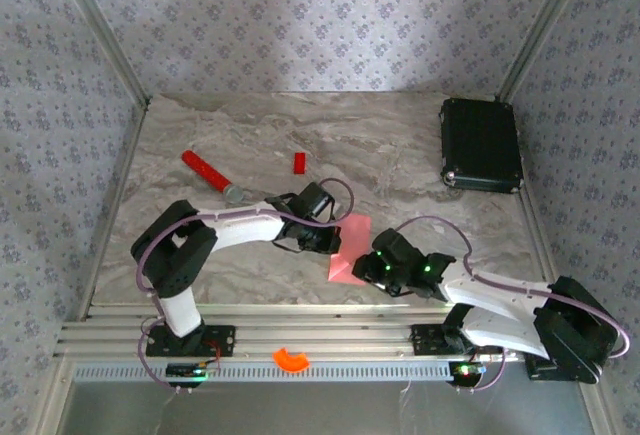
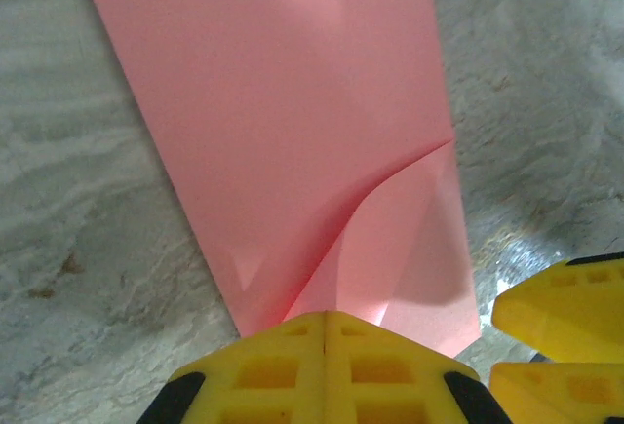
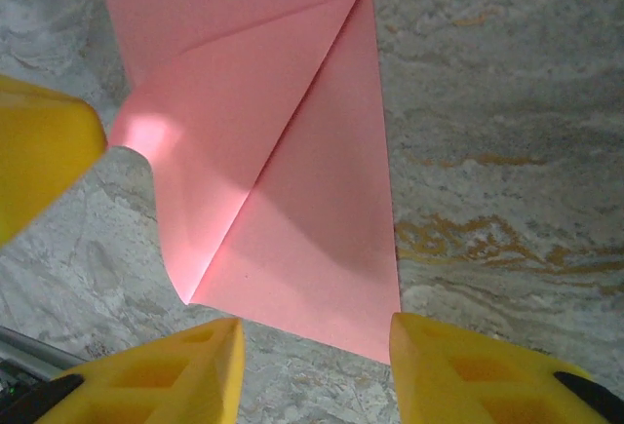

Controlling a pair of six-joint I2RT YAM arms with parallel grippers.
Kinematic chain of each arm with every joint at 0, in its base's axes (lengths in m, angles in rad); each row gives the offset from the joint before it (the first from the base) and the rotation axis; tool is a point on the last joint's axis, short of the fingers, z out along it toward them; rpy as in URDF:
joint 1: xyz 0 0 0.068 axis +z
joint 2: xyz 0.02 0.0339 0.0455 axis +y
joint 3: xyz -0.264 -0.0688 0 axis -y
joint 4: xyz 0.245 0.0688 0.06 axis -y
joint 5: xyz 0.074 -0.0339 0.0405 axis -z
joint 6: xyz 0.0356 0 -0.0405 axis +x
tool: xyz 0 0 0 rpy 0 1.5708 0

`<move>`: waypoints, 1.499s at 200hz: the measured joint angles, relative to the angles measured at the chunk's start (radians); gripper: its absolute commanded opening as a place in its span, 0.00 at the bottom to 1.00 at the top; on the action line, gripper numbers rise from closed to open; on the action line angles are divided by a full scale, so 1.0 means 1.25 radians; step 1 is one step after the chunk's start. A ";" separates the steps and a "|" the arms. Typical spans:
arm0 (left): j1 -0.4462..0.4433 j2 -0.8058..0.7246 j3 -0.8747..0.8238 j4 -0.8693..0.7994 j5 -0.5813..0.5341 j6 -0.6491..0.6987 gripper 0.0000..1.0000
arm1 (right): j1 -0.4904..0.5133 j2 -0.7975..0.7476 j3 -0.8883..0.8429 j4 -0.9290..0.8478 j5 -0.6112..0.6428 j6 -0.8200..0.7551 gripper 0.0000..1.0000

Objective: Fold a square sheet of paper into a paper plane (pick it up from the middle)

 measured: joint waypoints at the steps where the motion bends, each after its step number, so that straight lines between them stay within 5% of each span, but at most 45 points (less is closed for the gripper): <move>1: 0.000 0.000 0.000 0.000 0.000 0.000 0.02 | 0.000 0.000 0.000 0.000 0.000 0.000 0.46; 178: -0.001 0.050 0.024 -0.001 0.027 0.010 0.04 | 0.012 0.034 0.021 0.011 0.007 0.023 0.48; 300: -0.002 0.064 0.002 0.031 0.028 0.013 0.03 | -0.015 0.151 0.038 0.157 -0.037 0.019 0.51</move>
